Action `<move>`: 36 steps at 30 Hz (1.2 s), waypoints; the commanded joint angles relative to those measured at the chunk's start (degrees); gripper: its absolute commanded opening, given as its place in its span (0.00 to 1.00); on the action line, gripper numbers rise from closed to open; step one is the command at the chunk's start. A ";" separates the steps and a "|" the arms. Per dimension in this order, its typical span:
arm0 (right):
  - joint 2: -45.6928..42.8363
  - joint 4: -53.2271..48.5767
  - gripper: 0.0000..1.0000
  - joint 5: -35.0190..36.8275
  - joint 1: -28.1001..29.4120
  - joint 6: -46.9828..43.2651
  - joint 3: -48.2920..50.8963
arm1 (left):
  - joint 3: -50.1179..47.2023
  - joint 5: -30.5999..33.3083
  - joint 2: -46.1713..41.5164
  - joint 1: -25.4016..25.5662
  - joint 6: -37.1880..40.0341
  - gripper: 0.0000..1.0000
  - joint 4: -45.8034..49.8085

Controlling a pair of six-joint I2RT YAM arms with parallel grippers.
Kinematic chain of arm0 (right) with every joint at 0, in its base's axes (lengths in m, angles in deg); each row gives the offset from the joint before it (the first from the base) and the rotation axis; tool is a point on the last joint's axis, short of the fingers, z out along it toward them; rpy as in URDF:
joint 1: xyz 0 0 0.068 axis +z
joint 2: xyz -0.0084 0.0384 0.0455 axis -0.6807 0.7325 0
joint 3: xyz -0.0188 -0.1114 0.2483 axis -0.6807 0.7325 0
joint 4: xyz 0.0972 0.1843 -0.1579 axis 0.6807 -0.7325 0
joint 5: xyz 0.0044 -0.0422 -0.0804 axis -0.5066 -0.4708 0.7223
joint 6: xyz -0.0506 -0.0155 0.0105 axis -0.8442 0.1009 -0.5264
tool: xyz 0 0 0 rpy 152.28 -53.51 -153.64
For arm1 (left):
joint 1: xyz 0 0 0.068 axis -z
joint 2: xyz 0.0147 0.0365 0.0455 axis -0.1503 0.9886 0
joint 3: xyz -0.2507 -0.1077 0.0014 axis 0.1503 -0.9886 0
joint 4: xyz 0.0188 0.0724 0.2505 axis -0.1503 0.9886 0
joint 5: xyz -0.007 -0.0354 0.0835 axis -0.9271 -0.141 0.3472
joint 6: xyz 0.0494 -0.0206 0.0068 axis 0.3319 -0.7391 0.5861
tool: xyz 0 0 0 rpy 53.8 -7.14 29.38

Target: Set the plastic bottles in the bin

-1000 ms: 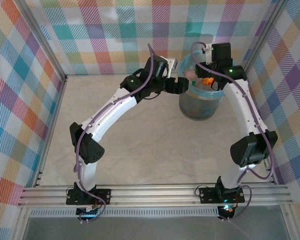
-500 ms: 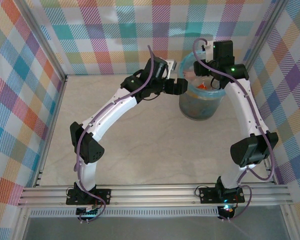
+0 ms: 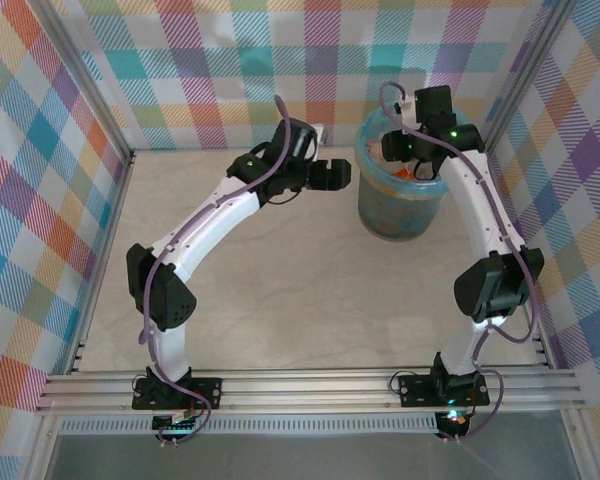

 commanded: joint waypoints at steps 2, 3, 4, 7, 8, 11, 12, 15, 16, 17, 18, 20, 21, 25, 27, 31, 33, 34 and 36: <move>-1.02 -4.57 0.53 -2.90 -0.13 2.28 -10.16 | -2.16 3.20 -8.16 -2.93 0.73 0.87 -1.71; -1.40 -5.48 0.54 -3.12 -0.17 2.60 -12.09 | -3.24 4.15 -9.93 -3.61 1.34 0.87 -2.11; -1.99 -5.91 0.55 -3.35 -0.13 2.83 -13.23 | -4.50 5.23 -11.63 -4.19 1.93 0.87 -2.59; -6.23 -5.13 0.56 -5.26 -0.13 4.39 -12.64 | -10.89 10.12 -18.85 -5.51 4.95 0.87 -5.23; -8.36 -4.30 0.56 -6.11 -0.13 5.17 -10.90 | -13.87 12.08 -21.83 -5.85 6.16 0.88 -6.63; -16.85 -0.38 0.56 -7.76 -0.11 7.70 -1.79 | -23.44 18.36 -30.95 -6.40 10.54 0.88 -10.96; -20.08 1.40 0.56 -7.81 -0.12 8.65 2.15 | -27.07 20.78 -34.28 -6.49 12.03 0.88 -12.38; -32.59 10.87 0.58 -7.89 -0.13 11.87 19.05 | -37.73 27.56 -43.11 -6.84 15.31 0.88 -15.27; -36.37 13.89 0.58 -7.77 -0.08 12.81 24.20 | -40.71 29.26 -45.62 -7.01 15.71 0.88 -15.58; -40.35 16.47 0.58 -7.89 -0.11 13.58 29.47 | -44.29 31.17 -48.65 -7.18 15.89 0.89 -15.93; -43.58 17.65 0.58 -7.83 -0.07 13.94 33.53 | -47.89 32.66 -51.63 -7.45 16.09 0.88 -16.34; -47.77 16.65 0.58 -7.17 -0.08 14.36 38.71 | -54.72 34.69 -56.86 -7.87 16.70 0.89 -17.38; -49.58 15.33 0.59 -7.02 -0.12 14.32 40.87 | -58.21 36.08 -59.55 -8.06 16.66 0.89 -18.11; -55.61 14.12 0.62 -6.43 -0.05 15.02 51.48 | -71.68 37.93 -68.96 -9.16 18.62 0.89 -23.92; -59.77 16.87 0.64 -4.93 -0.05 15.50 58.96 | -79.17 38.10 -72.67 -10.10 20.75 0.89 -29.40; -64.14 28.60 0.66 0.94 -0.08 12.79 73.92 | -89.94 37.07 -74.80 -13.78 22.66 0.89 -39.48; -63.38 35.23 0.68 4.42 -0.12 10.44 79.82 | -93.14 34.88 -73.72 -17.05 22.15 0.89 -43.20; -62.60 37.73 0.68 5.43 -0.16 9.57 81.56 | -94.03 33.54 -72.93 -18.69 21.73 0.89 -44.44; -60.11 45.31 0.70 7.51 -0.13 6.68 85.70 | -95.97 29.77 -70.37 -22.40 21.22 0.88 -48.28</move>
